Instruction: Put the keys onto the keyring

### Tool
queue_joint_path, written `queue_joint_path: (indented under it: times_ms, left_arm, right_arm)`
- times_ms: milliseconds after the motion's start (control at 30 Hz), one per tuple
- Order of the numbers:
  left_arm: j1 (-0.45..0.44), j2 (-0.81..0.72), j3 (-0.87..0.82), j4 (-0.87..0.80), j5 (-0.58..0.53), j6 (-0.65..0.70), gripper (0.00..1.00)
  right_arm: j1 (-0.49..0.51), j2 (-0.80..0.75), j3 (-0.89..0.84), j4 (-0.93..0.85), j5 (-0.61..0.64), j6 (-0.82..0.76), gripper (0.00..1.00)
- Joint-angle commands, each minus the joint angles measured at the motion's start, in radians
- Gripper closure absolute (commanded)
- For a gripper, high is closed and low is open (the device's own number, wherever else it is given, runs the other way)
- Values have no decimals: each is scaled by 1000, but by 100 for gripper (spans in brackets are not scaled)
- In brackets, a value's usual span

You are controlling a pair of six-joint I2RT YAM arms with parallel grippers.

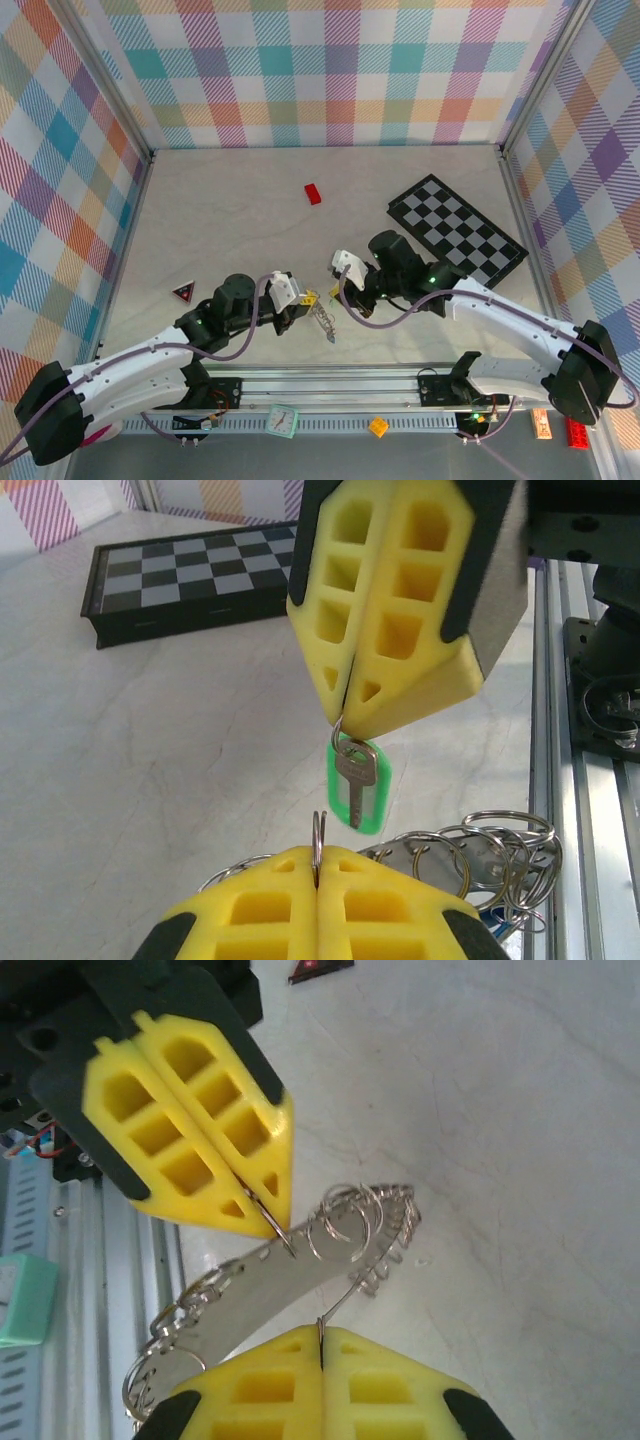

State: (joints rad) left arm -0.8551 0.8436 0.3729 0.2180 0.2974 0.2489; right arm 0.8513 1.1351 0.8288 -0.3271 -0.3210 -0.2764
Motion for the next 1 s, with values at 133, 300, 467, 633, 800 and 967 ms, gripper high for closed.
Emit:
queue_joint_path:
  times_ms: [133,300,467,633,800,967]
  left_arm:
    - [-5,31,52,35,21,-113,100]
    - [-5,34,42,77,8,-161,100]
    - [-5,34,59,42,2,-169,100]
    - [-5,52,77,1,-15,-166,100]
    - [-4,59,74,23,-10,-173,100]
    - [-5,57,73,21,-12,-173,100]
  right_arm:
    - [56,-26,-38,140,117,-111,100]
    - [92,-12,-50,143,200,-152,100]
    - [106,-6,-55,156,228,-172,100]
    - [112,1,-54,157,231,-176,100]
    - [122,18,-50,153,241,-182,100]
    - [129,20,-51,157,238,-186,100]
